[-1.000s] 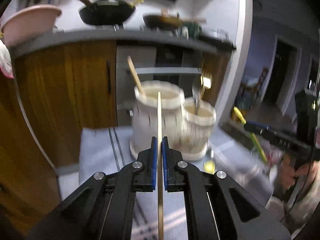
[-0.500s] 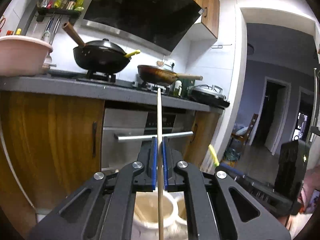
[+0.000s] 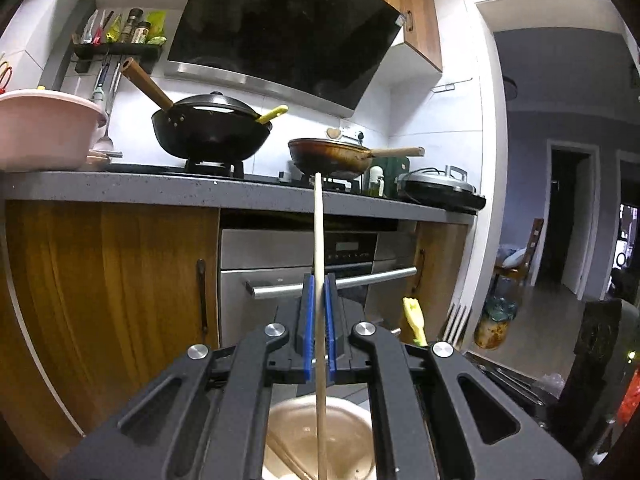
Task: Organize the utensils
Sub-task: 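Lift the chopstick with the left tool while the right tool carries the yellow spoon to the holder, then drop chopstick into larger cup with left tool while right tool drops spoon into smaller cup, then move both open tools back over the remaining utensils, then grasp another wooden chopstick with the left tool while the right tool grasps the second yellow spoon, then lift the chopstick with the left tool while the right tool carries the yellow spoon to the holder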
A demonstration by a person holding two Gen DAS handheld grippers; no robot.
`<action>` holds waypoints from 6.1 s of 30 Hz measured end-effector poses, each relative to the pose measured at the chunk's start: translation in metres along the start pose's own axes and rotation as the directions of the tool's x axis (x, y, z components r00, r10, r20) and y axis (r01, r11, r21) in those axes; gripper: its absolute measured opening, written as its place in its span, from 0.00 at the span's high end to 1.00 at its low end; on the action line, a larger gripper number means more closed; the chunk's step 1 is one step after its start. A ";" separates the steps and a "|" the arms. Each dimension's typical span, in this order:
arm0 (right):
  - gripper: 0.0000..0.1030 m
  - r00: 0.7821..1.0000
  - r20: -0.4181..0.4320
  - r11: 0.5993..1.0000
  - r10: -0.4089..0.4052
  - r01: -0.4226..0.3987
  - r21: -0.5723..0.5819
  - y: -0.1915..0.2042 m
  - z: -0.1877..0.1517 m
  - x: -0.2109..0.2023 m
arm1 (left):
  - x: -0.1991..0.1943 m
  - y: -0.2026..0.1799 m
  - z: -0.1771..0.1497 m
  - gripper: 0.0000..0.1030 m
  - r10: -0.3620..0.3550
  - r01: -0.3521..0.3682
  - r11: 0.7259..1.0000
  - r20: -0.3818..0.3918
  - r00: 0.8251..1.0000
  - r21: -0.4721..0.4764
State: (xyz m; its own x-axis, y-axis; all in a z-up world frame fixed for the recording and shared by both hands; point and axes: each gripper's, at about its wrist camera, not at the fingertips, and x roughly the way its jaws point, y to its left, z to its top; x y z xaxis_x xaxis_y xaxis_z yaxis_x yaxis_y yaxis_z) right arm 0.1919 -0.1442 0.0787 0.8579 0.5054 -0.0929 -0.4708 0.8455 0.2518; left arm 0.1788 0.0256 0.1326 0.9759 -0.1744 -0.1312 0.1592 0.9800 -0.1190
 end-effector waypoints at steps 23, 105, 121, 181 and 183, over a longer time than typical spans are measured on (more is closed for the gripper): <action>0.90 0.988 -0.121 0.991 -0.100 0.089 -0.100 0.001 -0.028 -0.040 | -0.044 0.013 -0.043 0.95 -0.012 0.012 1.000 -0.211 0.977 0.001; 0.16 0.781 -0.581 0.973 -0.230 0.170 -0.156 -0.019 -0.090 -0.113 | -0.088 -0.069 -0.187 0.25 0.003 0.098 0.990 -0.704 0.710 0.103; 0.72 0.696 -0.708 0.992 -0.118 0.052 -0.114 0.012 -0.113 -0.082 | -0.097 -0.080 -0.187 0.89 0.004 0.154 0.976 -0.725 0.688 0.151; 0.90 0.892 -0.451 0.999 0.026 -0.043 -0.028 0.006 -0.026 -0.115 | -0.117 -0.026 -0.087 0.94 -0.105 0.178 0.976 -0.439 0.892 0.128; 0.90 0.916 -0.398 0.998 0.047 -0.062 -0.025 0.009 -0.014 -0.119 | -0.123 -0.025 -0.071 0.94 -0.114 0.178 0.975 -0.384 0.916 0.133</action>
State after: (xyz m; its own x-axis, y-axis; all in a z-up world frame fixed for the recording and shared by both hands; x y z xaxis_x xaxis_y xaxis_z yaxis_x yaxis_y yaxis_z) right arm 0.0828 -0.1945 0.0788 0.6821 0.5712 -0.4566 -0.5277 0.8167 0.2334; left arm 0.0440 0.0159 0.0816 0.8183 -0.3086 -0.4849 0.3485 0.9373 -0.0082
